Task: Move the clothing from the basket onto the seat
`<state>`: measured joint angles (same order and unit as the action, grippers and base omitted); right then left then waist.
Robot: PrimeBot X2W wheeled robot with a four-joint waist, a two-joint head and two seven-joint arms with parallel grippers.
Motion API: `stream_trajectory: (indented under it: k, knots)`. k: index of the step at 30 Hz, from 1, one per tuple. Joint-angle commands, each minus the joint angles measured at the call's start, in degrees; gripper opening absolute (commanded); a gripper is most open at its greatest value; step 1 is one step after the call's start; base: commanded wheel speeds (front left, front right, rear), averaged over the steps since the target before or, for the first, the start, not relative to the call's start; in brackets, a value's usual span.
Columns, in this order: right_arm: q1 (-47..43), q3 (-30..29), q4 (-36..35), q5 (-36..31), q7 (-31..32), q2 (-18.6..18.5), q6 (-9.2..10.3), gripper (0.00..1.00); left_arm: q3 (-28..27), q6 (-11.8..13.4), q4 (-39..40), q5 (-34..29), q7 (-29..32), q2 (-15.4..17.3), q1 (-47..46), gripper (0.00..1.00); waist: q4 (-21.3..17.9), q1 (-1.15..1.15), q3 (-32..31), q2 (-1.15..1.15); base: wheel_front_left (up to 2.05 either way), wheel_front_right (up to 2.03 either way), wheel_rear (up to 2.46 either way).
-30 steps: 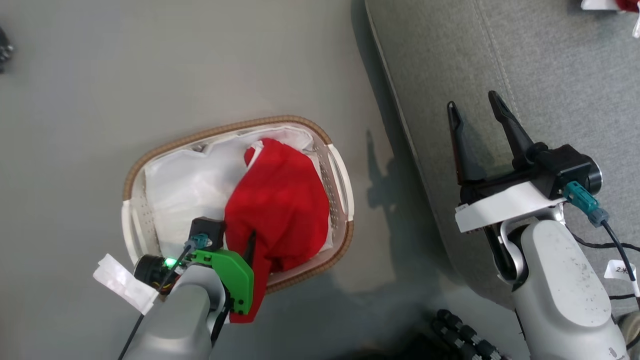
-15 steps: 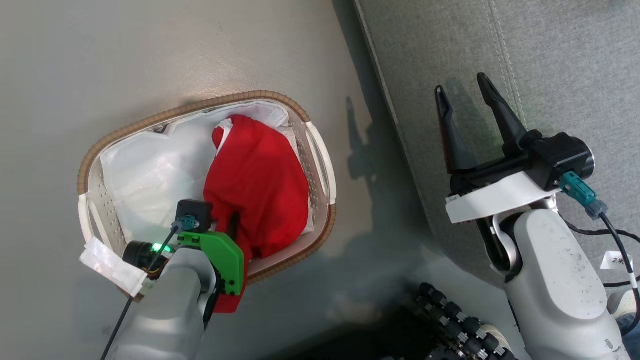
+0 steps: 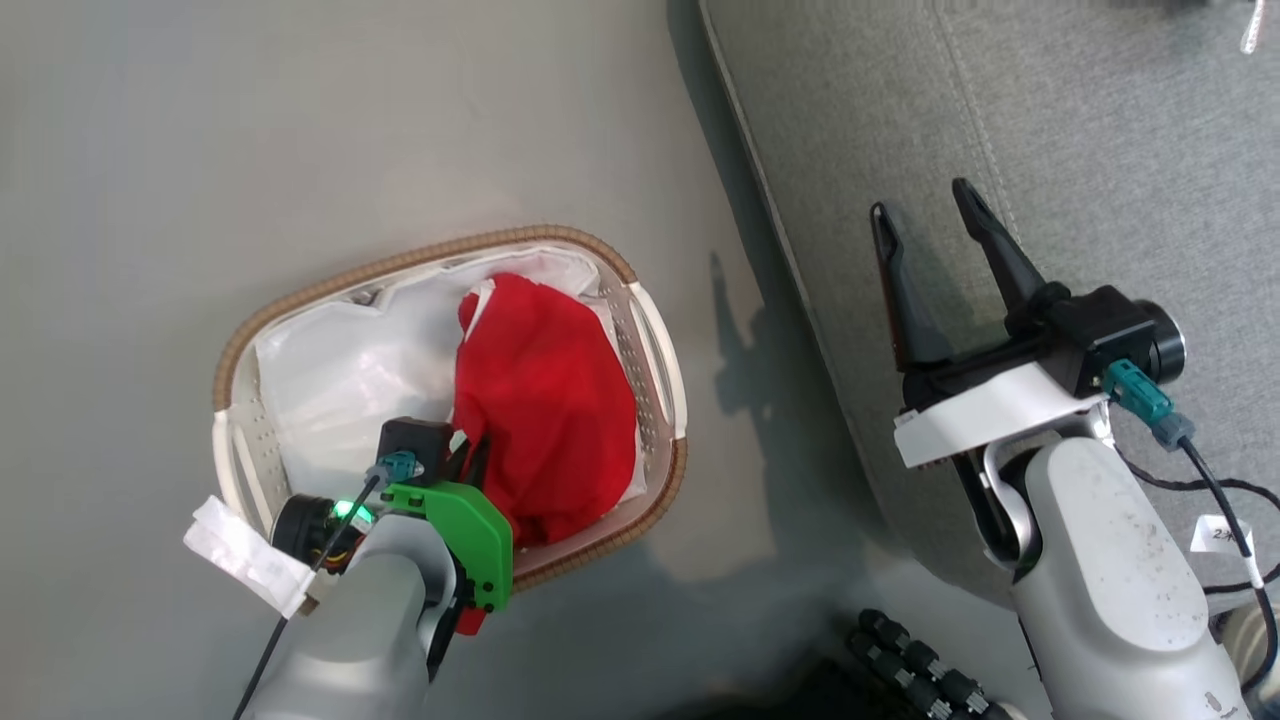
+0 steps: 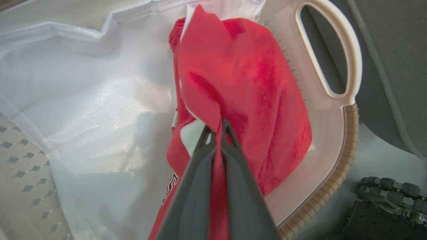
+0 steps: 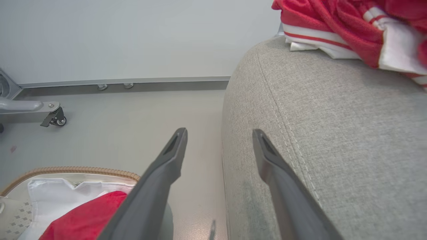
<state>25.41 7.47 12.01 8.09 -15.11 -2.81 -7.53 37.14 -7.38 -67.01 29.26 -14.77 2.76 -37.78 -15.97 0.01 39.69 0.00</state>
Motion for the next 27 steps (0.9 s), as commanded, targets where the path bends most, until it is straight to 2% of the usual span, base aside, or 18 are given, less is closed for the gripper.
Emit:
stream_trajectory:
  k: [1,15,27]
  knots:
    - [-1.2,-0.4,0.4,-0.6,-0.1,-0.2,0.08,1.0,0.1,-0.2,0.6,0.8,-0.4,0.3,1.2,0.0,1.8,-0.01,-4.3,0.0,0.0,0.0,0.0]
    - [-9.1,-3.3,3.3,-5.2,-0.1,-0.2,0.08,1.0,-1.9,-0.2,15.2,-0.7,-0.4,0.2,9.8,0.0,6.6,-0.01,-22.3,0.0,0.0,0.0,0.0]
    - [-15.2,-4.2,4.5,-7.8,-0.1,-0.2,0.08,1.0,-2.6,-0.2,34.3,-9.9,-0.5,4.2,8.8,0.0,8.9,-0.01,-33.8,0.0,0.0,0.0,0.0]
